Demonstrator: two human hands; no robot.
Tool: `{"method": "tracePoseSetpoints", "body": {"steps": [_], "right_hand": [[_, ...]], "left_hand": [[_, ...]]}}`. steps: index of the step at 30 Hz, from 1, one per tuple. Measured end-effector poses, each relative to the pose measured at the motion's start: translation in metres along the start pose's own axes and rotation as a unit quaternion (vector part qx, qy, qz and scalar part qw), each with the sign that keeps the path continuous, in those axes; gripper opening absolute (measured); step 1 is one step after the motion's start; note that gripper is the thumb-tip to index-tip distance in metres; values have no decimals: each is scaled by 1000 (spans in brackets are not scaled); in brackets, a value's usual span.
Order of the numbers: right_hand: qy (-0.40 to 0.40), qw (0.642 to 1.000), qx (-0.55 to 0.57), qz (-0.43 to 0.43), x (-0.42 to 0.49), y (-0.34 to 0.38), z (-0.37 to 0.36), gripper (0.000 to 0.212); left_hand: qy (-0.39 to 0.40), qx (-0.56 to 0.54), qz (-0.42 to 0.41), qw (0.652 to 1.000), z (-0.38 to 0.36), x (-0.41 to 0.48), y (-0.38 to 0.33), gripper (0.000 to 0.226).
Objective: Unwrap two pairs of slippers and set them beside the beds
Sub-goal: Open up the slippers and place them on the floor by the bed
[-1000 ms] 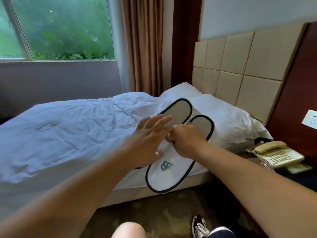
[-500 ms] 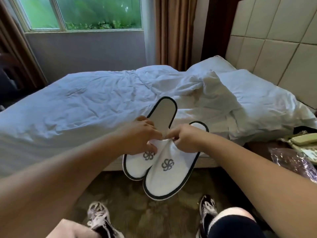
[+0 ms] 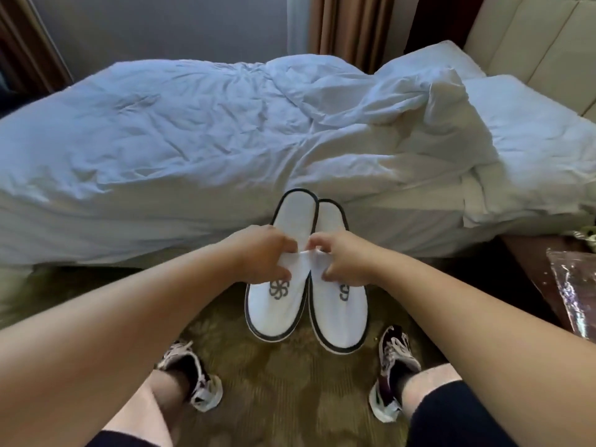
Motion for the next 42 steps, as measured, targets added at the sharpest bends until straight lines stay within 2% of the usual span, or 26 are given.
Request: {"method": "tracePoseSetpoints", "body": {"steps": [5,10,13,17,19,26,33,35,38,42], "right_hand": [[77,996,5,-36,38,-40,-55,95],[196,976,45,-80,70,-91,-125,113],[215,971,49,-91,102,-122,-157,110],[229,964,59,-119,156,-164,-201,101],[238,961,71,-126,179,-185,-225,96],[267,952,126,-81,249,-238,-298,86],[294,933,195,-74,288,-276,-353,81],[305,925,203,-99,292,-287,-365,80],[267,945,131,-133,301,-302,-374,78],[283,930,174,-157,310,-314,-386,84]], "left_hand": [[86,-28,46,995,-82,19,27,44],[164,-67,78,981,-170,43,62,48],[198,-88,94,972,-222,63,81,57],[237,-115,118,958,-291,92,106,58],[247,-117,104,956,-322,109,115,58],[306,-121,94,940,-419,151,151,57],[314,-147,101,933,-482,183,173,62],[318,-158,103,929,-495,190,172,62],[319,-165,94,928,-508,198,168,60],[306,-150,72,937,-519,205,160,58]]}}
Point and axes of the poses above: each hand's wrist, its own x-axis towards the middle knuckle, its own z-axis out of the back of the hand, y = z × x, the point moved 7 cm from there along x, towards the middle knuckle, and after that the axes turned 3 degrees about y, right-handed, at the moved point
